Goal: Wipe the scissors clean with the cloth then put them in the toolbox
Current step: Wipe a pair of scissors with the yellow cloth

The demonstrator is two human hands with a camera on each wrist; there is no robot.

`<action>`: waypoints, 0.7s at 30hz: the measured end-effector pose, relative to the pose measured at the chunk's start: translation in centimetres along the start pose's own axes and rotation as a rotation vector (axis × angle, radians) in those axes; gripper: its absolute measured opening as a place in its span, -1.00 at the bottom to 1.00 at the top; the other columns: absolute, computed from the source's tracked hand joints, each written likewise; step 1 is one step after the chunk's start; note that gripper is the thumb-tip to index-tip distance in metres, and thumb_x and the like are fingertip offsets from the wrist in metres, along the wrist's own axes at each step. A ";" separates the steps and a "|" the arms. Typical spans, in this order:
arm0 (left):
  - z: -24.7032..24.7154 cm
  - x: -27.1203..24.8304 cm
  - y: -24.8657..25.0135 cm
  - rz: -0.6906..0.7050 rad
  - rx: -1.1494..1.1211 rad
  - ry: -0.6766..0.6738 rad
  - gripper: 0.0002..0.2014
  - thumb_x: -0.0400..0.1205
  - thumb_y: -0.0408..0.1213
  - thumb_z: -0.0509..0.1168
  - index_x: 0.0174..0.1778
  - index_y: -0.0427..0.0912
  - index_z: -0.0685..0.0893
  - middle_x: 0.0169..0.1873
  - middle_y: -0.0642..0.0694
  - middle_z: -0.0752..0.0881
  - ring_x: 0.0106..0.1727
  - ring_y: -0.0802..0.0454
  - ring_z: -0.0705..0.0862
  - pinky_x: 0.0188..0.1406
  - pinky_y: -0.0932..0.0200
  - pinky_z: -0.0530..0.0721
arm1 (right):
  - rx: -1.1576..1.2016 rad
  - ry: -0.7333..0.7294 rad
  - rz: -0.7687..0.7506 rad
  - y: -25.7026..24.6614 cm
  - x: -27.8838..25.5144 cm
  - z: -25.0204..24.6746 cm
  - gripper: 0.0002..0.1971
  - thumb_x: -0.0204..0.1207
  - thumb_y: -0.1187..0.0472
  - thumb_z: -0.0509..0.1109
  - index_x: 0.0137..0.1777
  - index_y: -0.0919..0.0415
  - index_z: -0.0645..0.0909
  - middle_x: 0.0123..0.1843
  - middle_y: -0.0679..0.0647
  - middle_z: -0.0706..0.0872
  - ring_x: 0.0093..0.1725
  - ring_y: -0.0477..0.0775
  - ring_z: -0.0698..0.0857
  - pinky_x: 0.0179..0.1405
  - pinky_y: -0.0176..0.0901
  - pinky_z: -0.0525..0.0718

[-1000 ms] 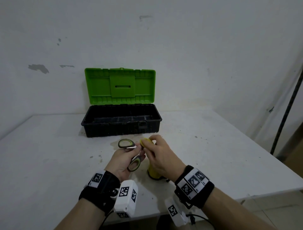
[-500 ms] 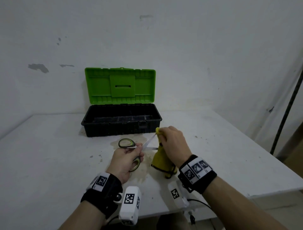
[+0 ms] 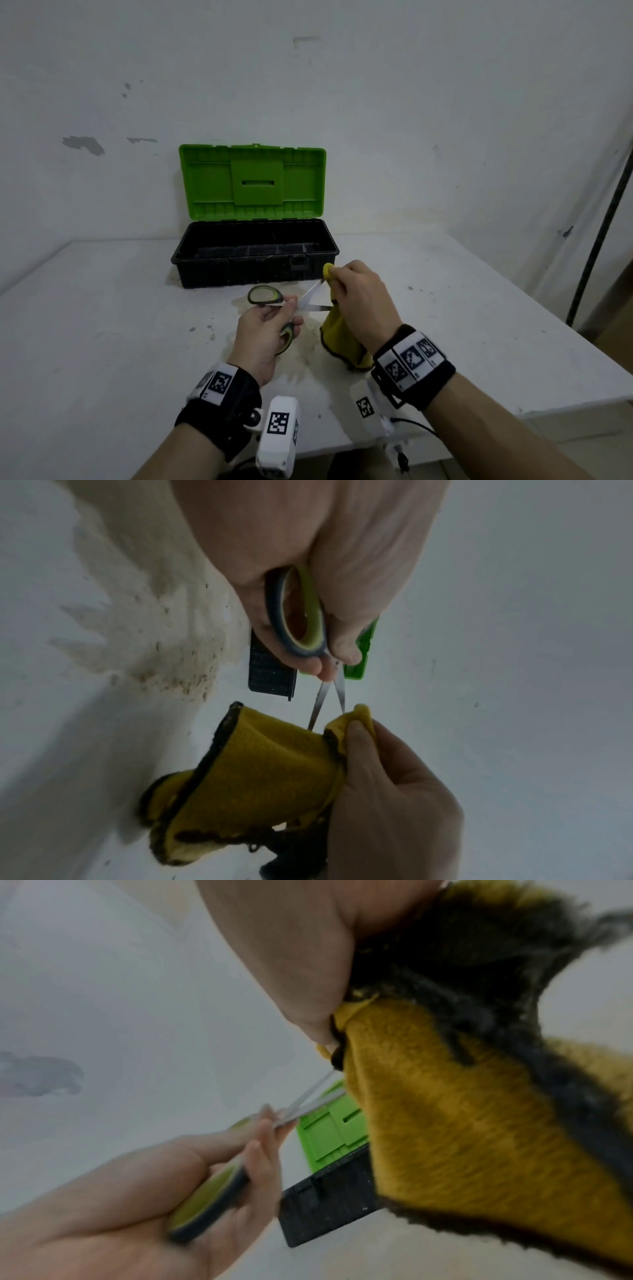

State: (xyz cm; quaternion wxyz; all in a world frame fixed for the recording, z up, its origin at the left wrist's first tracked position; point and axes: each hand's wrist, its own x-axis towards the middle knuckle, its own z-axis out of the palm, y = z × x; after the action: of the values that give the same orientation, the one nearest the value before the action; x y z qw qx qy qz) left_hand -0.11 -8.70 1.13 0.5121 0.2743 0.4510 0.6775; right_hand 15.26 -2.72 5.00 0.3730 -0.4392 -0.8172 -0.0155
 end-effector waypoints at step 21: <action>0.2 -0.2 0.1 0.166 0.272 -0.013 -0.92 0.66 -0.44 0.39 -0.08 -0.29 0.80 -0.44 -0.08 0.79 -0.41 0.12 0.72 -0.38 0.31 0.70 | -0.156 -0.242 -0.101 -2.1 -1.2 0.0 -0.87 0.54 0.36 0.33 -0.04 0.12 0.58 -0.02 0.04 0.46 -0.05 0.08 0.48 -0.36 -0.10 0.53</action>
State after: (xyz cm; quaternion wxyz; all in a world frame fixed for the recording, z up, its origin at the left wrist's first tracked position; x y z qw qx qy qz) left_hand 0.08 -8.83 1.35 0.4156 0.3820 0.5111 0.6482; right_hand 14.11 -4.87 4.85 0.2353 -0.4241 -0.8734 -0.0446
